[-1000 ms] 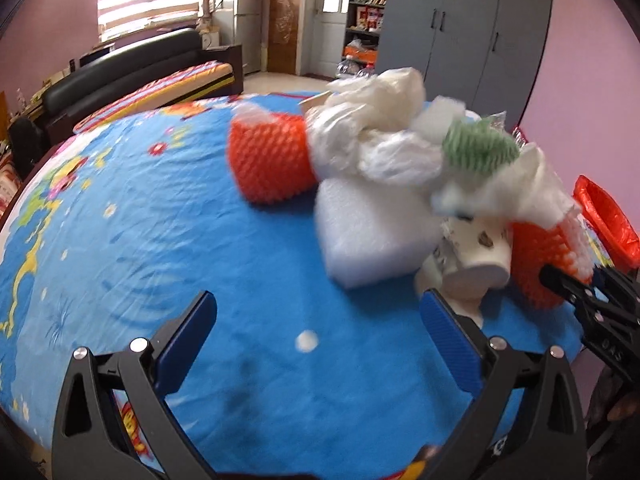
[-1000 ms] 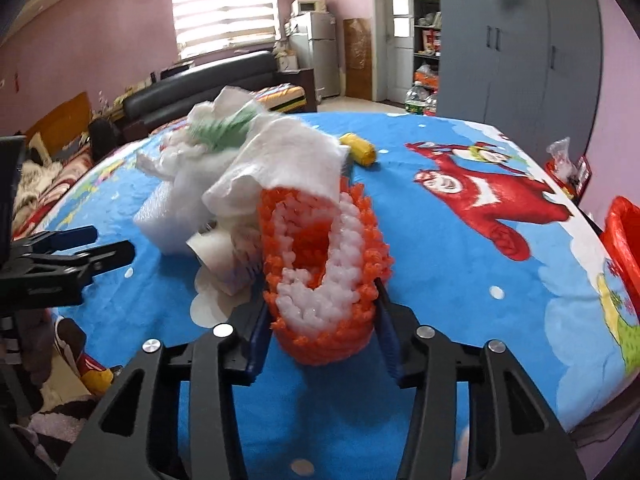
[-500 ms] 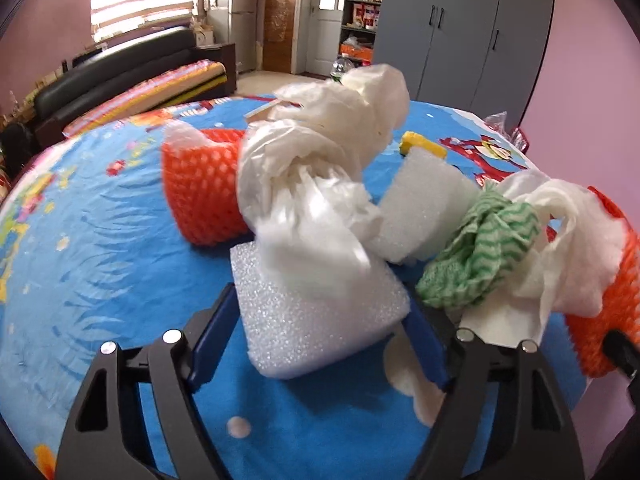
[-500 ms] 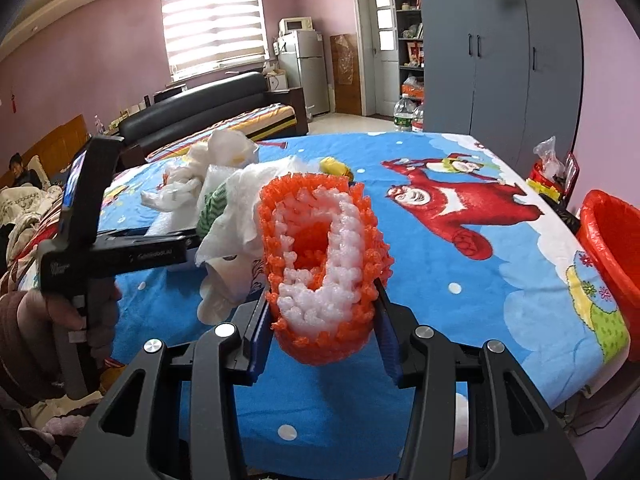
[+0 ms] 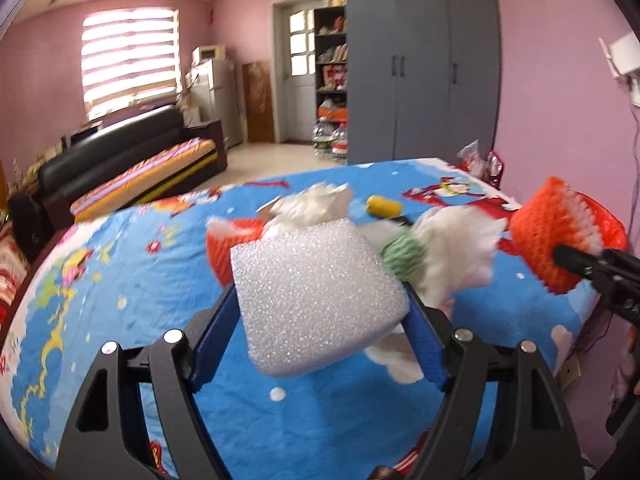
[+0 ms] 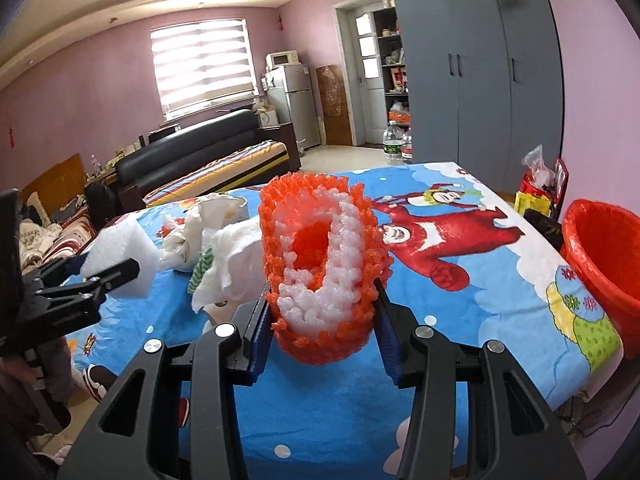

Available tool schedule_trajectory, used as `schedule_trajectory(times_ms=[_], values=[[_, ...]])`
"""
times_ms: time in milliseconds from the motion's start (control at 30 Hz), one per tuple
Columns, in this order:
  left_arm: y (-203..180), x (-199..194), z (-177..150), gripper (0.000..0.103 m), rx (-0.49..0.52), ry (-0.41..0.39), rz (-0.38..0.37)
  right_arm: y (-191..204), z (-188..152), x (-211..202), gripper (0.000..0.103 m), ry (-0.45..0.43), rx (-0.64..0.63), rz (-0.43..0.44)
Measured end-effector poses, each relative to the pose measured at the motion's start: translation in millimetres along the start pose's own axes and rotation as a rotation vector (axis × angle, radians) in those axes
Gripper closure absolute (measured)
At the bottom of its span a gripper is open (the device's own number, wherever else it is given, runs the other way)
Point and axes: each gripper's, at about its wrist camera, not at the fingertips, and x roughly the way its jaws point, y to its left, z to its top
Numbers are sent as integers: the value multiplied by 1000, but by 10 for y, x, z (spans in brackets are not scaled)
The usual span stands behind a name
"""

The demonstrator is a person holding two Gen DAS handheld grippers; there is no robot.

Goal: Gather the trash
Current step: 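Grasp the orange foam net sleeve with the right gripper while the left gripper grasps a white foam block, then carry the net sleeve and foam block over the red bucket with both grippers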

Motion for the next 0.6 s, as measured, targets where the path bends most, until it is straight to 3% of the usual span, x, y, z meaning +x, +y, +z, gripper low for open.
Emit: schedule_trajectory(times_ms=[200, 300, 600], values=[[-407, 48, 157, 27, 63, -17, -98, -238, 34, -128, 58, -37, 25, -57], [-668, 103, 276, 27, 72, -28, -208, -436, 52, -218, 58, -56, 55, -100], [-1646, 356, 512, 27, 190, -42, -395, -1122, 79, -647, 58, -134, 131, -296]])
